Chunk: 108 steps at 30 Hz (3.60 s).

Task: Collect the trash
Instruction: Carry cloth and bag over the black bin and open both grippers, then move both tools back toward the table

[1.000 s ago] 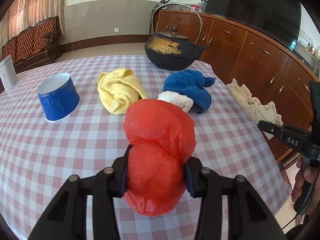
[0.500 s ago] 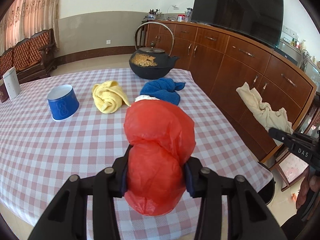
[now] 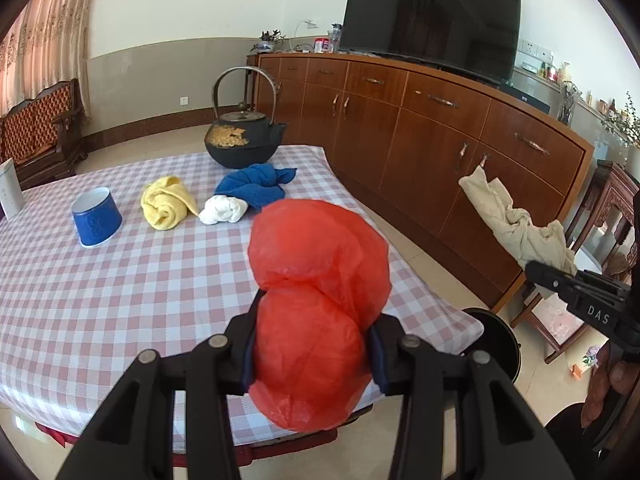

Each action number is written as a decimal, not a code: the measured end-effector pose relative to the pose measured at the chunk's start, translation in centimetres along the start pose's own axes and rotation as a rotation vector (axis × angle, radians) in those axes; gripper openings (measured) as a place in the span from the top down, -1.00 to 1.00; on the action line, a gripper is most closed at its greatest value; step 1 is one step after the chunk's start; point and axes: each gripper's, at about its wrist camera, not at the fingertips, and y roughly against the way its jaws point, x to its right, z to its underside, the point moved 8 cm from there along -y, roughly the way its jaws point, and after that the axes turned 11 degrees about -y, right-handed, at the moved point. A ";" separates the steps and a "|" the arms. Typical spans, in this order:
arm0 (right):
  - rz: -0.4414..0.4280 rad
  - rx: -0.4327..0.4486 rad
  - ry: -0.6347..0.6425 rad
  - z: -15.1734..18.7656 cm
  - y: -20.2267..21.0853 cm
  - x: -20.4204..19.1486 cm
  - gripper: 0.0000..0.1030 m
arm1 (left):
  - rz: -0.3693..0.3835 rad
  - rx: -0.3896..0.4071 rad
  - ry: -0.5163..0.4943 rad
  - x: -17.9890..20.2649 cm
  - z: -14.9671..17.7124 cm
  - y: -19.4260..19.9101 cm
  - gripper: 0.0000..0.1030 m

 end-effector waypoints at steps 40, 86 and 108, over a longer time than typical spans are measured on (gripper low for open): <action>0.261 0.006 -0.278 5.9 7.1 21.2 0.68 | 0.332 -0.037 -0.329 23.6 -2.0 -5.2 0.13; 0.421 -0.371 -0.182 15.0 -6.5 31.8 -1.00 | 0.283 -0.320 -0.314 27.9 6.7 -16.9 -0.95; 0.418 -0.147 -0.207 11.5 1.8 25.4 -1.00 | 0.211 -0.153 -0.258 23.5 3.1 -8.8 -0.95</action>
